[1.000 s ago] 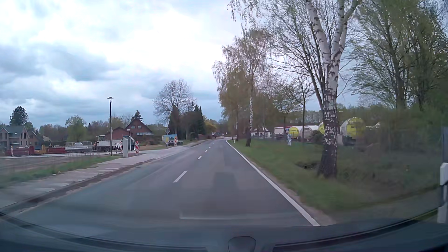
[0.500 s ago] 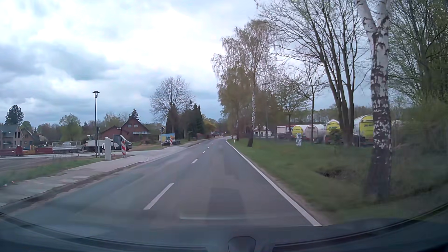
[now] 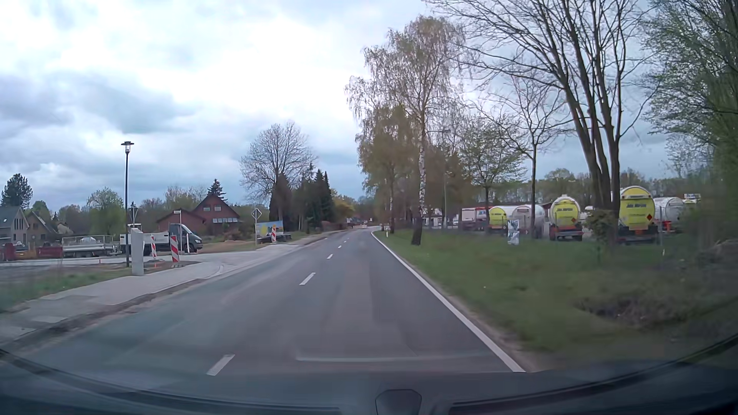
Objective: Follow the waypoints while adhering to traffic rules and regulations
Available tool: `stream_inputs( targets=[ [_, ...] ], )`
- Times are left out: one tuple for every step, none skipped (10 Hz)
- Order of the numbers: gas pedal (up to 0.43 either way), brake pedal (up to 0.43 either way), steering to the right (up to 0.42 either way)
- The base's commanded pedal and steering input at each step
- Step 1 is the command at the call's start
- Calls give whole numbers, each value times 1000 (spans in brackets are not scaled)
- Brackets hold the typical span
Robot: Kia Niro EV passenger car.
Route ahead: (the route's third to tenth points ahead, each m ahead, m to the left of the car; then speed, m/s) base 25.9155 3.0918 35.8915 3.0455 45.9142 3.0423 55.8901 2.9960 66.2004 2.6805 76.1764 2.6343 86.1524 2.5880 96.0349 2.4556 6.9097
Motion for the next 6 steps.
stream_inputs(
  targets=[
    [79,0,-1],
    [79,0,-1],
    [79,0,-1],
    [79,0,-1],
    [79,0,-2],
    [79,0,-3]
  ],
)
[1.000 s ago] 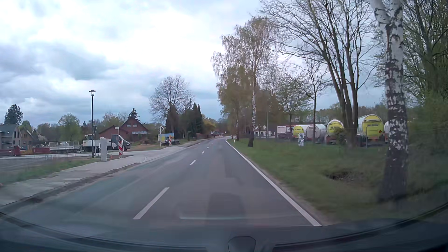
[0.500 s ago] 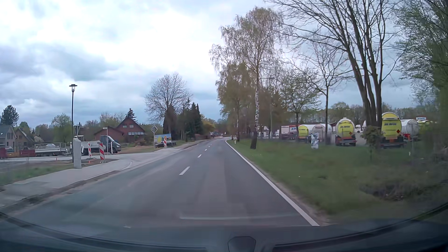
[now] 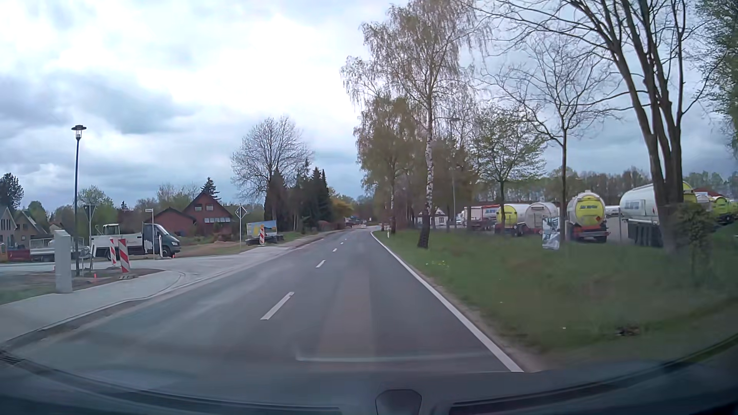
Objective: Follow the waypoints while adhering to traffic rules and regulations
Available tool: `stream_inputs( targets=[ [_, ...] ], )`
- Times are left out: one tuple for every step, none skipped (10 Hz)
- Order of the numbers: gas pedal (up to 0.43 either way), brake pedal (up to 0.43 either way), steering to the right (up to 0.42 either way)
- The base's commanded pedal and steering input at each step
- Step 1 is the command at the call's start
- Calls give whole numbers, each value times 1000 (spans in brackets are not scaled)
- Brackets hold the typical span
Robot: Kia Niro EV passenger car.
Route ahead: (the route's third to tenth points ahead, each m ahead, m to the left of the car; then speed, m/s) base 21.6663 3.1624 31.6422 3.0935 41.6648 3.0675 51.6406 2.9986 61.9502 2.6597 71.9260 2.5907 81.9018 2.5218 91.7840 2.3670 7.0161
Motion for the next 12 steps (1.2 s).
stream_inputs(
  targets=[
    [79,0,-4],
    [79,0,-6],
    [79,0,-8],
    [79,0,-7],
    [79,0,-6],
    [79,0,-5],
    [79,0,-5],
    [79,0,-5],
    [79,0,-5],
    [79,0,-5],
    [67,0,-5],
    [67,0,-6]
  ],
)
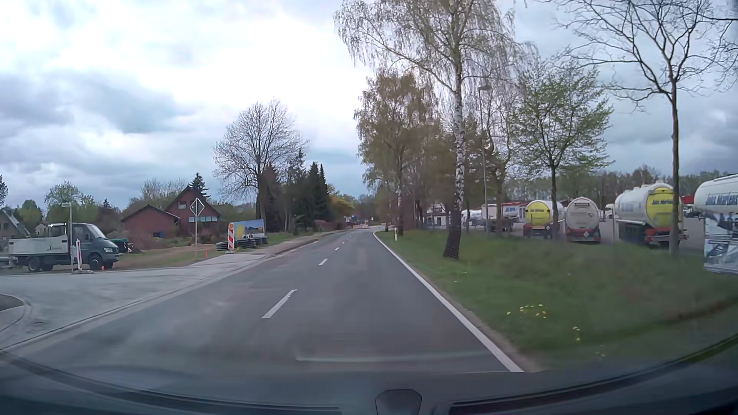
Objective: Follow the waypoints while adhering to traffic rules and regulations
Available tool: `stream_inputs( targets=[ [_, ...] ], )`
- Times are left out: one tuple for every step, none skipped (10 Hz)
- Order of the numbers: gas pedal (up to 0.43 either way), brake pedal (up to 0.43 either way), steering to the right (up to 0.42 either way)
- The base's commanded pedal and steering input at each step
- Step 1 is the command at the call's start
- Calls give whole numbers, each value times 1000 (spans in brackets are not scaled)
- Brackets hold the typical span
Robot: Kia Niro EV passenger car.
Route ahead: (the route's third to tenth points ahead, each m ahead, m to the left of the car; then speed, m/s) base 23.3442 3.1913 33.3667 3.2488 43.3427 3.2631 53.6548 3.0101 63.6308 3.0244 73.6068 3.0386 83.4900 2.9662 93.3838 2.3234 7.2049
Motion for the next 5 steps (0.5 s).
stream_inputs(
  targets=[
    [67,0,-6],
    [67,0,-6],
    [67,0,-8],
    [59,0,-10],
    [59,0,-10]
  ],
)
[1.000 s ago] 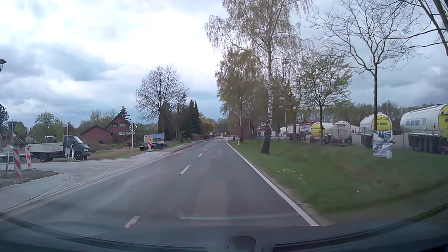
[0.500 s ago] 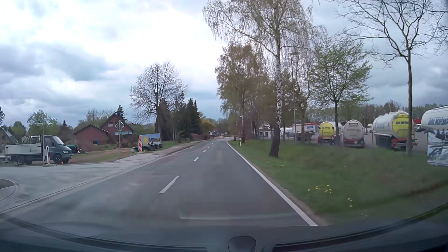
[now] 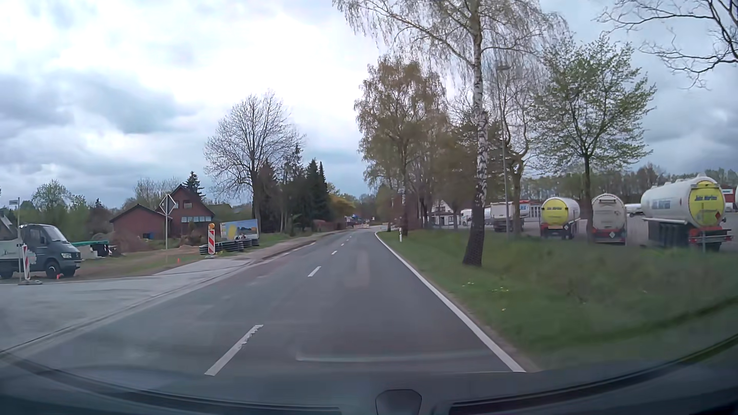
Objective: Follow the waypoints while adhering to traffic rules and regulations
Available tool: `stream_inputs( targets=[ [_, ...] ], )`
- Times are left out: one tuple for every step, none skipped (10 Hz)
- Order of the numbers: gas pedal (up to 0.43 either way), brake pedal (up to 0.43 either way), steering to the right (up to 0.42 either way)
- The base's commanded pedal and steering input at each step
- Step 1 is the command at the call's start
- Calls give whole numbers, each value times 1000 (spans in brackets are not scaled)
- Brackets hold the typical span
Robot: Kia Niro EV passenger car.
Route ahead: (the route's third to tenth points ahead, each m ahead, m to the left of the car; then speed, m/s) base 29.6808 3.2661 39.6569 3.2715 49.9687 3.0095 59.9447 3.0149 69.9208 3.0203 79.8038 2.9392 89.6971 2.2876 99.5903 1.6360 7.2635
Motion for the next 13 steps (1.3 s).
stream_inputs(
  targets=[
    [59,0,-11],
    [59,0,-10],
    [59,0,-9],
    [59,0,-9],
    [59,0,-9],
    [59,0,-8],
    [59,0,-7],
    [59,0,-5],
    [59,0,-2],
    [59,0,2],
    [59,0,2],
    [59,0,2],
    [59,0,2]
  ],
)
